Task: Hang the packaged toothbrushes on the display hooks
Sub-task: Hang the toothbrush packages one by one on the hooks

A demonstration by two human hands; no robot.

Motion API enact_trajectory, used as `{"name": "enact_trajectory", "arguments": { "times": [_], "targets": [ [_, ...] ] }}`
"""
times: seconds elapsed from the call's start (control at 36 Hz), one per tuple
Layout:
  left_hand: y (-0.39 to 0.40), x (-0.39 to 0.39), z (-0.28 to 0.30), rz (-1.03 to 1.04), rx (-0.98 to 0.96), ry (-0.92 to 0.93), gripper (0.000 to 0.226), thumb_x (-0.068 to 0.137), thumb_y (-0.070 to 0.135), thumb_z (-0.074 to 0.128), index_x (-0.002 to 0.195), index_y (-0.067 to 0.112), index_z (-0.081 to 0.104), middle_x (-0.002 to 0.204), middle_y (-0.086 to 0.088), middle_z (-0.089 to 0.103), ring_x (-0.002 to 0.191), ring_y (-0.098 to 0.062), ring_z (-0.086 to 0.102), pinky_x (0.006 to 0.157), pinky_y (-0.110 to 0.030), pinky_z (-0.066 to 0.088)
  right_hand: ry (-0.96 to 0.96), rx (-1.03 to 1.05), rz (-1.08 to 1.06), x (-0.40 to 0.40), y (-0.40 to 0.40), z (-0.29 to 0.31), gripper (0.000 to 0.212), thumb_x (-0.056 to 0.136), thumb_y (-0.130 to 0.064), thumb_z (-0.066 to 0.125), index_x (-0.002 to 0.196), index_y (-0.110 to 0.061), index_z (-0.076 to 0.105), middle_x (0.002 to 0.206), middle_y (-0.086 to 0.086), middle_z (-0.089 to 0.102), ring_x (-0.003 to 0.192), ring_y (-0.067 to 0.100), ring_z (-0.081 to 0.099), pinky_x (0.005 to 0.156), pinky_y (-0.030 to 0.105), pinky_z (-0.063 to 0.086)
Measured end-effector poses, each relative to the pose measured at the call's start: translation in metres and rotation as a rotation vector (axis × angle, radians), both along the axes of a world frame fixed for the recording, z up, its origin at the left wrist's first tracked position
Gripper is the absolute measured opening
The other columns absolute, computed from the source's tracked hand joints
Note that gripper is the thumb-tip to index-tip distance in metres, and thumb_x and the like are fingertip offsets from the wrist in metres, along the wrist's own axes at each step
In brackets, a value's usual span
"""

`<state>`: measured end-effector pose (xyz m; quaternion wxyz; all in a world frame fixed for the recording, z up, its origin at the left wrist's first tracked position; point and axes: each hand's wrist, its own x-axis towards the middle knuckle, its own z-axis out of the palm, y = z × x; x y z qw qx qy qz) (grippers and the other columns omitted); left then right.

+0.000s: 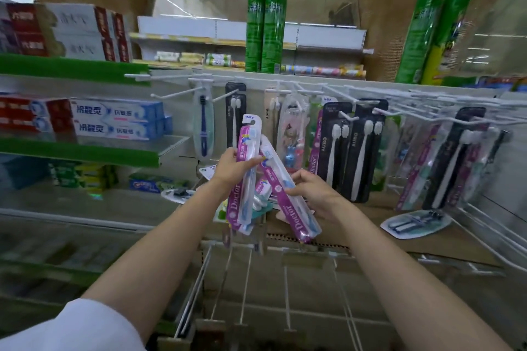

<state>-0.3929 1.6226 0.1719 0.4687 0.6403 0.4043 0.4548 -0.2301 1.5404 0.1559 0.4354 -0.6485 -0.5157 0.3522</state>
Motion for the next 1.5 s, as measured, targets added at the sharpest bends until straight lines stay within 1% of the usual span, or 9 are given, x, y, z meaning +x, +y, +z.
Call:
{"name": "enact_trajectory", "arguments": {
  "times": [0.08, 0.31, 0.58, 0.67, 0.83, 0.97, 1.14, 1.22, 1.5],
  "targets": [
    [-0.002, 0.002, 0.0, 0.014, 0.016, 0.018, 0.029, 0.086, 0.029, 0.064, 0.103, 0.013, 0.047, 0.103, -0.006, 0.059, 0.093, -0.023, 0.058, 0.078, -0.033, 0.045, 0.008, 0.003, -0.034, 0.003, -0.003, 0.0, 0.014, 0.09, -0.009, 0.057, 0.089, -0.014, 0.044, 0.097, 0.005, 0.061, 0.082, 0.016, 0.06, 0.063, 0.03, 0.044],
    [-0.011, 0.007, 0.005, -0.079, 0.089, 0.102, 0.025, 0.087, 0.016, 0.063, 0.108, 0.007, 0.051, 0.096, -0.004, 0.056, 0.078, -0.013, 0.055, 0.059, -0.021, 0.04, 0.084, 0.127, -0.135, 0.012, -0.004, 0.002, 0.023, 0.089, -0.01, 0.061, 0.101, -0.012, 0.042, 0.111, 0.01, 0.057, 0.106, 0.027, 0.06, 0.097, 0.05, 0.047],
    [-0.012, 0.019, 0.023, -0.119, 0.205, 0.075, 0.031, 0.087, 0.015, 0.064, 0.114, 0.006, 0.054, 0.101, -0.005, 0.062, 0.084, -0.014, 0.058, 0.06, -0.019, 0.044, -0.046, 0.267, -0.182, 0.012, -0.003, 0.023, 0.02, 0.092, -0.014, 0.057, 0.104, -0.013, 0.042, 0.106, 0.01, 0.062, 0.099, 0.025, 0.062, 0.092, 0.045, 0.05],
    [-0.009, 0.021, 0.022, -0.117, 0.189, 0.05, 0.027, 0.088, 0.014, 0.062, 0.112, 0.006, 0.054, 0.096, -0.002, 0.06, 0.079, -0.01, 0.057, 0.06, -0.019, 0.044, -0.088, 0.256, -0.163, 0.012, -0.002, 0.026, 0.018, 0.093, -0.016, 0.058, 0.104, -0.013, 0.044, 0.105, 0.008, 0.061, 0.092, 0.02, 0.061, 0.077, 0.032, 0.051],
    [-0.006, 0.03, 0.018, -0.173, 0.089, -0.083, 0.011, 0.093, 0.014, 0.055, 0.083, 0.013, 0.05, 0.083, -0.003, 0.058, 0.075, -0.018, 0.058, 0.084, -0.047, 0.052, -0.13, 0.244, -0.169, 0.013, 0.003, 0.027, 0.016, 0.094, -0.022, 0.056, 0.103, -0.017, 0.044, 0.105, 0.008, 0.064, 0.093, 0.022, 0.064, 0.067, 0.03, 0.049],
    [-0.002, 0.037, 0.021, -0.214, 0.11, -0.123, 0.003, 0.094, 0.016, 0.053, 0.093, 0.013, 0.052, 0.09, -0.002, 0.062, 0.084, -0.02, 0.062, 0.078, -0.036, 0.053, -0.15, 0.224, -0.191, 0.015, 0.01, 0.027, 0.018, 0.094, -0.026, 0.055, 0.108, -0.019, 0.045, 0.103, 0.004, 0.064, 0.092, 0.019, 0.065, 0.074, 0.033, 0.052],
    [0.006, 0.041, 0.024, -0.187, 0.046, -0.192, 0.008, 0.096, 0.015, 0.049, 0.099, 0.008, 0.051, 0.079, -0.002, 0.058, 0.068, -0.012, 0.057, 0.054, -0.018, 0.048, -0.143, 0.213, -0.194, 0.015, 0.016, 0.027, 0.017, 0.095, -0.026, 0.053, 0.108, -0.019, 0.044, 0.103, 0.004, 0.064, 0.089, 0.017, 0.064, 0.06, 0.025, 0.047],
    [0.02, 0.042, 0.02, -0.115, -0.018, -0.133, 0.01, 0.096, 0.02, 0.051, 0.089, 0.013, 0.052, 0.089, -0.009, 0.059, 0.079, -0.022, 0.059, 0.073, -0.037, 0.054, -0.191, 0.216, -0.208, 0.016, 0.022, 0.026, 0.014, 0.096, -0.024, 0.051, 0.107, -0.018, 0.043, 0.099, 0.001, 0.06, 0.082, 0.013, 0.058, 0.056, 0.021, 0.042],
    [0.041, 0.051, 0.03, -0.099, -0.104, -0.044, 0.019, 0.093, 0.024, 0.055, 0.101, 0.007, 0.056, 0.09, -0.01, 0.06, 0.079, -0.022, 0.06, 0.078, -0.04, 0.053, -0.251, 0.136, -0.259, 0.021, 0.038, 0.028, 0.018, 0.098, -0.027, 0.044, 0.114, -0.022, 0.041, 0.113, 0.01, 0.062, 0.098, 0.025, 0.061, 0.082, 0.036, 0.048]
  ]
}}
